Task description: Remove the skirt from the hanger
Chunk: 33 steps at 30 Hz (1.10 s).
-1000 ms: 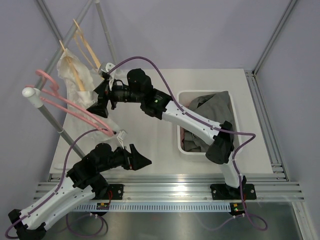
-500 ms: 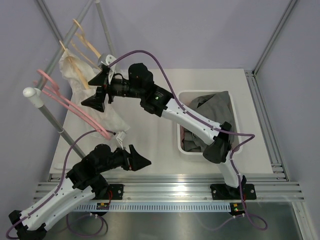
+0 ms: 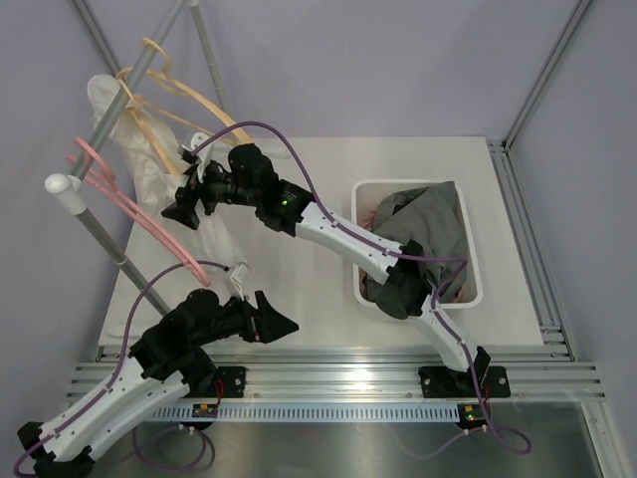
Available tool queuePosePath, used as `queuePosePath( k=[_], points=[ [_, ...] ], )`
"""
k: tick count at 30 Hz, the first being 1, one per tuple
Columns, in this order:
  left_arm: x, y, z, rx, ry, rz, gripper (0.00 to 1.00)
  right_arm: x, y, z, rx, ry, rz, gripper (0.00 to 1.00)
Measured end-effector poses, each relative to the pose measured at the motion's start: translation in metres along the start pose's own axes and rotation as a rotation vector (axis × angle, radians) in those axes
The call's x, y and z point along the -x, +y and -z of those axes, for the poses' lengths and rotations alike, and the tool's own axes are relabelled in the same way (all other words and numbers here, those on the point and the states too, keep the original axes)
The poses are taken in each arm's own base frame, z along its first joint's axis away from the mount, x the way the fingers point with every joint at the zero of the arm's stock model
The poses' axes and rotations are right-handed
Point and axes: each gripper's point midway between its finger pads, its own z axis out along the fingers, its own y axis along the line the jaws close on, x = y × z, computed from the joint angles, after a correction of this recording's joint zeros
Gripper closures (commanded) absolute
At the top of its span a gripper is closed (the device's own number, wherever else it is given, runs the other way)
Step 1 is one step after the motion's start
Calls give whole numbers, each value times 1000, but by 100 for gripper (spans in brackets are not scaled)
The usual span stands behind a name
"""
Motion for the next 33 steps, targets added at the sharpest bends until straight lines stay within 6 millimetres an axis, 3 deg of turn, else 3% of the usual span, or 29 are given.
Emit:
queuePosePath(
  k=[4, 10, 14, 15, 18, 25, 33],
  points=[
    [0, -1, 1, -3, -3, -1, 1, -6, -9, -1, -37, 12, 39, 20],
    [0, -1, 1, -5, -4, -1, 1, 3, -13, -1, -52, -7, 94, 36],
    [0, -1, 1, -5, -4, -1, 1, 5, -15, -1, -58, -14, 106, 66],
    [0, -1, 1, -5, -4, -1, 1, 5, -15, -1, -60, -14, 103, 82],
    [0, -1, 1, -4, -4, 0, 1, 5, -24, 2, -75, -12, 90, 100],
    [1, -3, 1, -17, -6, -3, 1, 6, -26, 2, -62, -28, 90, 100],
    [10, -33, 3, -147, -26, -6, 1, 12, -18, 13, -54, -33, 20, 100]
  ],
)
